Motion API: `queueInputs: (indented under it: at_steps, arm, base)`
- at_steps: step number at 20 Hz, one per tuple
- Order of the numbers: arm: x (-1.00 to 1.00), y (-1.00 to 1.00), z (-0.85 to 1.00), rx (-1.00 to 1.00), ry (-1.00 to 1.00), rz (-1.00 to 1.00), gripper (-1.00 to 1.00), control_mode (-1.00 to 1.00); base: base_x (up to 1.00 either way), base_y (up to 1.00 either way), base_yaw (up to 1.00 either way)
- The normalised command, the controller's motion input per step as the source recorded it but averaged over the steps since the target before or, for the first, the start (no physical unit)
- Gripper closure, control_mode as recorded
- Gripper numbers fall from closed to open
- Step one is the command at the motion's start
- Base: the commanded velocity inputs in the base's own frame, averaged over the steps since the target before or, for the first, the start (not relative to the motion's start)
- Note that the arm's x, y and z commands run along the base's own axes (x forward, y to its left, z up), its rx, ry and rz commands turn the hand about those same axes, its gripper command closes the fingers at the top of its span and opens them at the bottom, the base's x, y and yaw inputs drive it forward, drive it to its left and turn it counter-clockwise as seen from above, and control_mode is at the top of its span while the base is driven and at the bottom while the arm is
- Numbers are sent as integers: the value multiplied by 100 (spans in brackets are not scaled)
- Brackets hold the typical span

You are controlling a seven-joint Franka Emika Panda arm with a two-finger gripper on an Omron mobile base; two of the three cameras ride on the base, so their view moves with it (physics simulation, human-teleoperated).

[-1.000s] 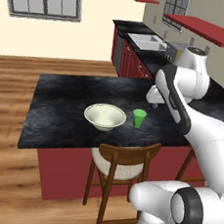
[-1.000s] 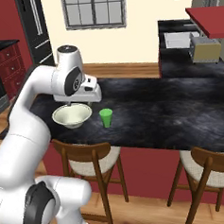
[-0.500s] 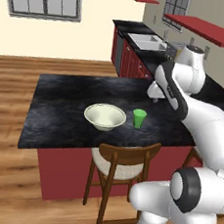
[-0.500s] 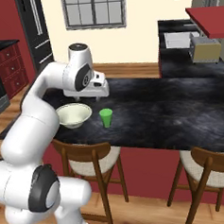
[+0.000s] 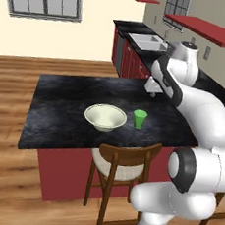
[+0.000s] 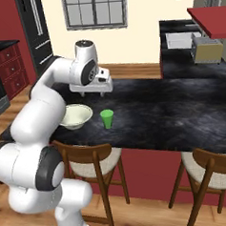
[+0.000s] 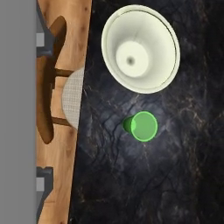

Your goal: Place the cup inside the bowl on the dining table and move the bowl to any counter.

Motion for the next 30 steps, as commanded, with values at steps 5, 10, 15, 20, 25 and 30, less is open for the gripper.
queueInputs:
  at_steps: [5, 10, 15, 20, 25, 30]
  arm:
    - [31, 0, -2, 0, 0, 0, -100, -100]
    - [26, -1, -9, 0, 0, 0, -100, -100]
    - [29, -5, -11, 0, 0, 0, -100, -100]
    - [35, -6, -10, 0, 0, 0, -100, -100]
    - [33, -9, -16, 0, 0, 0, -100, -100]
    - [31, -16, -25, 1, 0, 0, -100, -100]
  base:
    - [0, 0, 0]
    - [0, 0, 0]
    - [0, 0, 0]
    - [0, 0, 0]
    - [0, 0, 0]
    - [0, 0, 0]
